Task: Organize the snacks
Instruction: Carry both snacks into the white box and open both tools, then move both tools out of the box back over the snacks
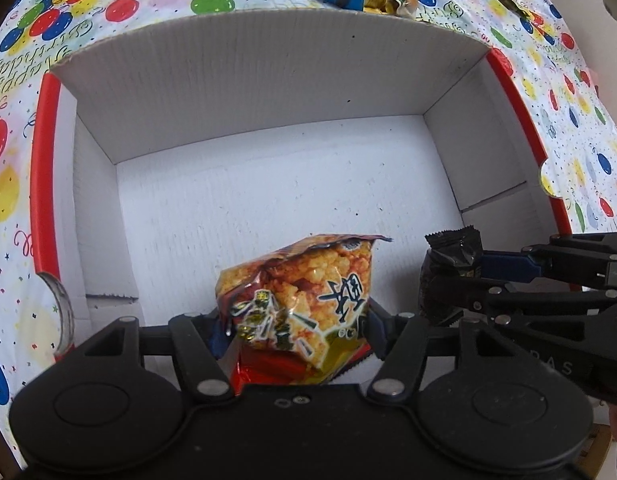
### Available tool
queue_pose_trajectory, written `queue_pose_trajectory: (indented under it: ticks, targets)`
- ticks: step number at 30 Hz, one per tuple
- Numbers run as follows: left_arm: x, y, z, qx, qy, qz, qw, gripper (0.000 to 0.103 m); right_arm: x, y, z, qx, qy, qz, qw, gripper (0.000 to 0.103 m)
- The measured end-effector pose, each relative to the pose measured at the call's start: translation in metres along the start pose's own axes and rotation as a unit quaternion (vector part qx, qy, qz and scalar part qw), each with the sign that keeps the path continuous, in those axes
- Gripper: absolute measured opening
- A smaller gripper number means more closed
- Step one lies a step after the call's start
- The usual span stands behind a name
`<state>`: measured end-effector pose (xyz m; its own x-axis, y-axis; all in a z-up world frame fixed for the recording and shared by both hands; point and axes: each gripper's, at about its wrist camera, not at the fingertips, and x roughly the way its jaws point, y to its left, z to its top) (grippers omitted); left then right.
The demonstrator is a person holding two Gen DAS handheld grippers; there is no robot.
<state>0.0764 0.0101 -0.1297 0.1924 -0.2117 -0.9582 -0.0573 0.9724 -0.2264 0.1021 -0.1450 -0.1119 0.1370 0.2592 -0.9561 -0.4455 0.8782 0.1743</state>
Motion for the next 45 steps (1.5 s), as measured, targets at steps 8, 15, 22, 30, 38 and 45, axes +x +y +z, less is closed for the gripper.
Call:
queue_pose_trajectory:
  ticks: [8,15,22,30,38,45]
  targets:
    - [-0.003,0.004,-0.001,-0.006,-0.009,-0.001,0.9999,0.076,-0.004,-0.001,0.0,0.003,-0.007,0.002,1.0,0.03]
    - [-0.015,0.0,-0.003,0.004,-0.025,-0.007,0.9997,0.081,-0.021,-0.002,-0.002,0.007,-0.026,0.003,1.0,0.03]
    - [-0.047,-0.007,-0.005,0.026,-0.078,-0.003,0.9966,0.09,-0.054,-0.004,-0.004,0.014,-0.072,0.005,0.997,0.047]
    - [-0.085,-0.021,-0.005,0.058,-0.153,0.015,0.9864,0.098,-0.089,-0.006,-0.004,0.027,-0.123,0.008,0.992,0.054]
    - [-0.112,-0.03,-0.006,0.078,-0.201,0.018,0.9763,0.102,-0.116,-0.01,-0.007,0.036,-0.16,0.001,0.986,0.064]
    - [-0.132,-0.04,0.002,0.082,-0.242,0.03,0.9662,0.103,-0.139,-0.016,-0.002,0.037,-0.193,-0.002,0.98,0.075]
